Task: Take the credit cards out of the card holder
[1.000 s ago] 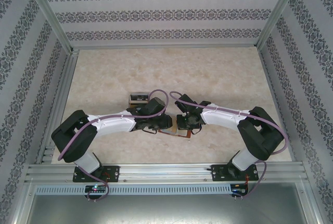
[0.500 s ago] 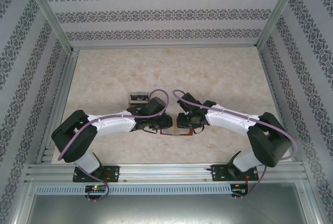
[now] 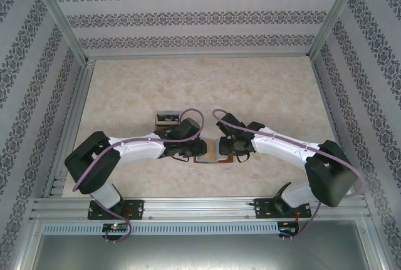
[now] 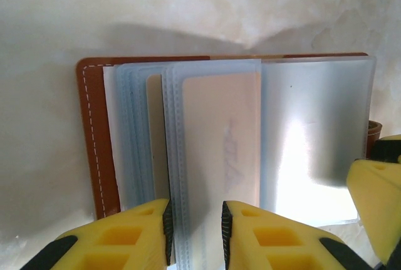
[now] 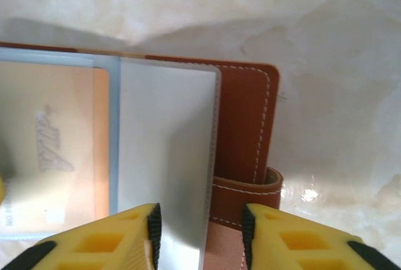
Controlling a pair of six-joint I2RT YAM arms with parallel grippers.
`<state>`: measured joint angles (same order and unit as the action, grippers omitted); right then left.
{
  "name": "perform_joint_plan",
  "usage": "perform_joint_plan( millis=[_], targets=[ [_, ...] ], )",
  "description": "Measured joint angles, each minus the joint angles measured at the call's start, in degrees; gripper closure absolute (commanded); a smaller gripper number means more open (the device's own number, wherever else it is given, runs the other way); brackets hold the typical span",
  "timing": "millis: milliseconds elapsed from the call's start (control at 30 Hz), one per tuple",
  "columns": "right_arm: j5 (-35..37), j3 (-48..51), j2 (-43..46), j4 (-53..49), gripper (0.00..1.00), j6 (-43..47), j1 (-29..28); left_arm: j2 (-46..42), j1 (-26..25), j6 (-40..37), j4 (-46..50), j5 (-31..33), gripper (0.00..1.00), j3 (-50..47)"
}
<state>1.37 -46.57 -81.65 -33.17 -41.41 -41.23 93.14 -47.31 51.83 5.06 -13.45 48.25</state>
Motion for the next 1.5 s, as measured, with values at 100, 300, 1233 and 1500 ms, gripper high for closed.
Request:
perform_joint_plan(
  millis=[100,300,1233,1500],
  targets=[
    [-0.11,1.88,-0.37,0.81,0.68,-0.31,0.76,0.0,0.0,-0.42,0.55,0.0,0.7,0.7],
    [-0.37,3.41,-3.1,3.43,0.73,-0.22,1.4,-0.09,0.0,-0.85,0.96,0.02,0.68,1.81],
    [-1.33,3.96,-4.02,7.34,0.7,-0.22,1.79,2.49,-0.61,-0.87,-7.65,-9.49,0.63,3.17],
    [-2.95,3.96,-4.02,7.54,0.69,0.24,2.97,2.29,-0.63,-1.09,-6.32,-6.6,0.6,3.3]
  ],
)
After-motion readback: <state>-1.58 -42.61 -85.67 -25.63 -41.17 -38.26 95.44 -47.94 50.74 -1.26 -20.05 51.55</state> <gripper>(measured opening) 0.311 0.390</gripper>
